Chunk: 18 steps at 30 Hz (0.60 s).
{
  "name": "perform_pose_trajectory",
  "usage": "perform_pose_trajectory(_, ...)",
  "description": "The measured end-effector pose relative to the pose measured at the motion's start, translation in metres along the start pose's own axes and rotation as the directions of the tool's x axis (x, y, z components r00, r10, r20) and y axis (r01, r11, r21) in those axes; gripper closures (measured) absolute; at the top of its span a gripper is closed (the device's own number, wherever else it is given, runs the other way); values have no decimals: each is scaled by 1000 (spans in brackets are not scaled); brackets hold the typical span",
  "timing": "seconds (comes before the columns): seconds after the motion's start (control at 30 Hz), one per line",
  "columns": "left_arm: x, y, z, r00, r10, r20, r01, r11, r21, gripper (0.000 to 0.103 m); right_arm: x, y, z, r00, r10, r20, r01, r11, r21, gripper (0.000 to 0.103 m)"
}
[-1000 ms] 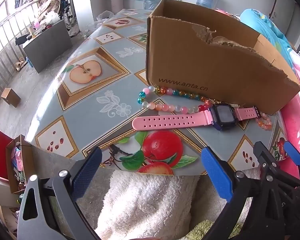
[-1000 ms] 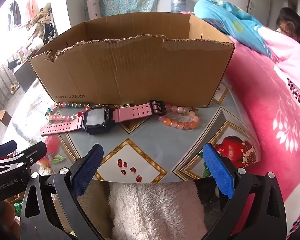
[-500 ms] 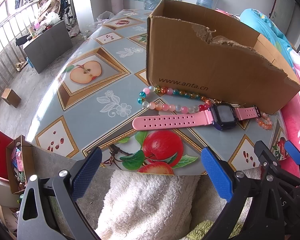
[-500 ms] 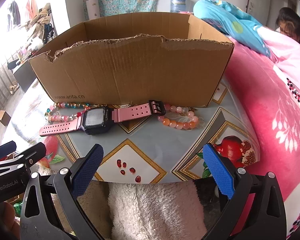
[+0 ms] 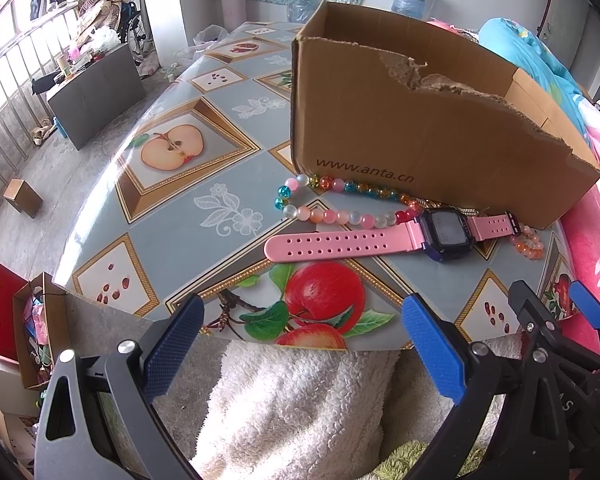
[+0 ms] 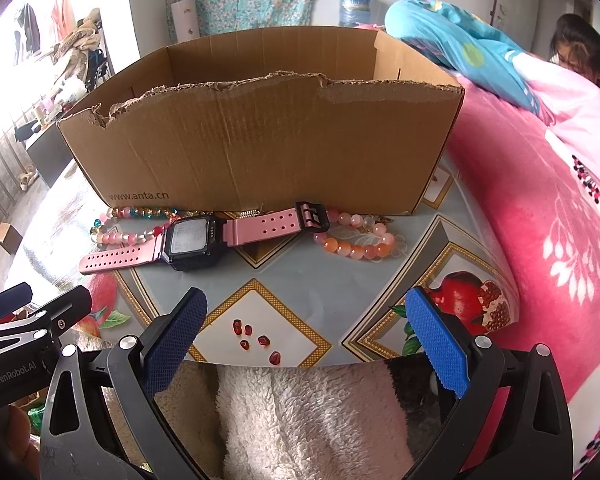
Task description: Organize jewelry
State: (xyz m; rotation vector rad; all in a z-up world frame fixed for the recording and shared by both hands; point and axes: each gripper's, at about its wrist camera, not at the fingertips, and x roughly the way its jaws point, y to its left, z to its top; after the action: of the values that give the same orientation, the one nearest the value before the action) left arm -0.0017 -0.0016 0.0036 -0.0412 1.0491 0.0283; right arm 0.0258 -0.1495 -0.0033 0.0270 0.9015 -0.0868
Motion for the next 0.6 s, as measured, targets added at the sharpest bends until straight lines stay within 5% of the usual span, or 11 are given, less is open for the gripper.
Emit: perform_pose_trajectory(0.6, -1, 1, 0, 1000, 0, 1, 0, 1000, 0, 6, 0, 0, 0, 1000, 0, 1, 0, 1000, 0, 7)
